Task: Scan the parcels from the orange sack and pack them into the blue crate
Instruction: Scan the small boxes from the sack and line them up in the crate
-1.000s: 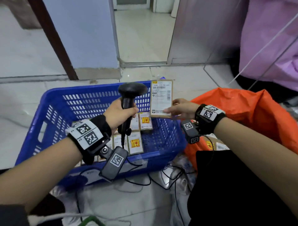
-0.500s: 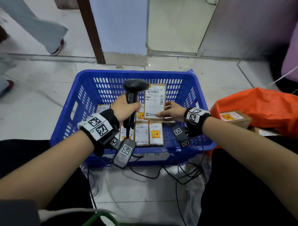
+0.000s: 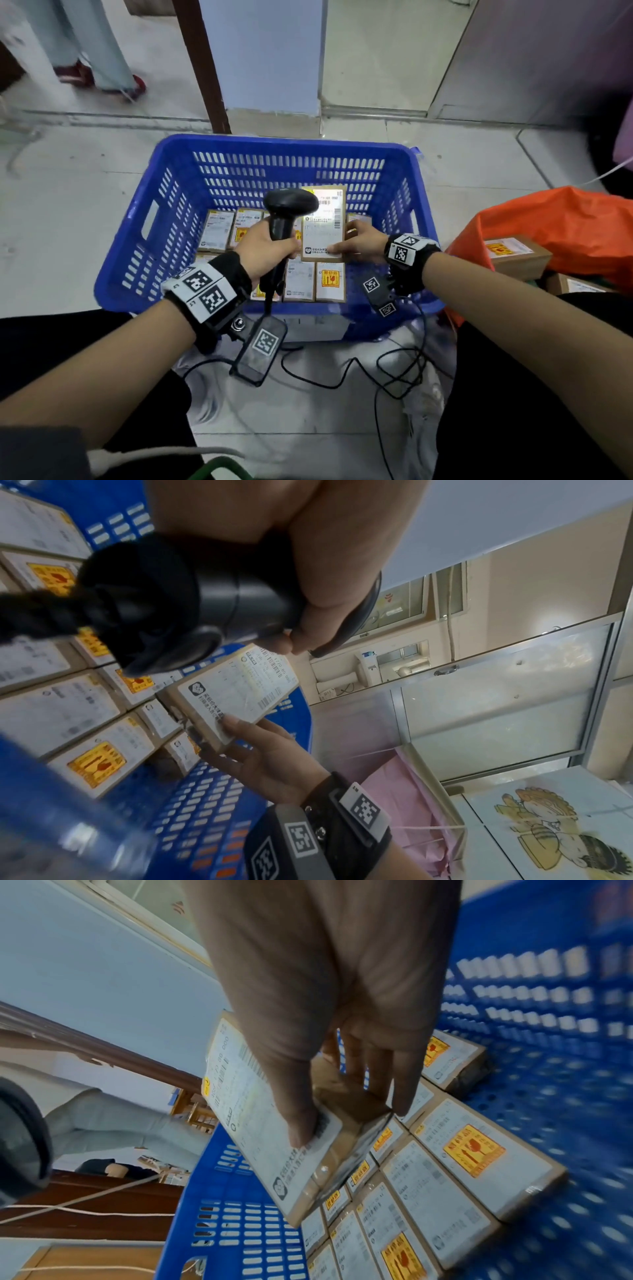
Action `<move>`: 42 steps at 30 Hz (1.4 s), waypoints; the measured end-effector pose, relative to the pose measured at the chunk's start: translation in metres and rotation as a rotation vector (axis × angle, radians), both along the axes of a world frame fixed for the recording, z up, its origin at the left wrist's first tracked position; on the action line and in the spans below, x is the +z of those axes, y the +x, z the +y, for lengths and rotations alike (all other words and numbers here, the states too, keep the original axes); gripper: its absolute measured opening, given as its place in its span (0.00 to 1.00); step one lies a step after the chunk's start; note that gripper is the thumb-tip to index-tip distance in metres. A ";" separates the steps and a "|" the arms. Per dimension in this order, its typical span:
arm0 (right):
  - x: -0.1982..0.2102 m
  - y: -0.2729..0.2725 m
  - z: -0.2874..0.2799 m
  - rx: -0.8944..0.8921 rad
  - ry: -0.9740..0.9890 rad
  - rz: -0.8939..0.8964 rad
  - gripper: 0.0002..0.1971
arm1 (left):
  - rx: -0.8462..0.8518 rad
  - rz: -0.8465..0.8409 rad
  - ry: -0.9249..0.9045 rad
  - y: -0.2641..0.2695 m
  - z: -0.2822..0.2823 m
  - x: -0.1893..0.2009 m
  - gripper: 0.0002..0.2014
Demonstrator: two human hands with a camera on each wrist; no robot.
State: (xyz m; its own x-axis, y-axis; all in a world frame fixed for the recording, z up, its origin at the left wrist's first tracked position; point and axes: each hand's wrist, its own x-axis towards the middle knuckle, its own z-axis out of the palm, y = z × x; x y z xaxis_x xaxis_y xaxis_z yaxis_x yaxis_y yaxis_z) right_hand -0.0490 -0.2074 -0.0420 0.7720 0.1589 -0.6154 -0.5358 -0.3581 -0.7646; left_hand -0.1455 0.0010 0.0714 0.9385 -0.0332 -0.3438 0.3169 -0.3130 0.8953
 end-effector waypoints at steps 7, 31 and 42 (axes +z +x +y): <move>-0.003 0.001 0.005 0.013 0.022 0.000 0.31 | 0.011 -0.016 0.010 -0.001 0.001 0.002 0.09; -0.037 -0.022 -0.025 0.103 -0.146 0.207 0.38 | -0.026 0.017 0.005 0.008 0.006 0.001 0.04; -0.021 -0.087 -0.065 0.037 -0.193 0.362 0.16 | -0.053 0.007 -0.025 0.009 -0.004 0.005 0.07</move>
State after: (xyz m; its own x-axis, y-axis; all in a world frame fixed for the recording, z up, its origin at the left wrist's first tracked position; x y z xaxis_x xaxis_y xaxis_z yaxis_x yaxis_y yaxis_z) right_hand -0.1359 -0.2721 -0.0630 0.4960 0.0379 -0.8675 -0.7420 -0.5005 -0.4461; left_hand -0.1367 -0.0032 0.0760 0.9326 -0.0919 -0.3489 0.3068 -0.3068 0.9010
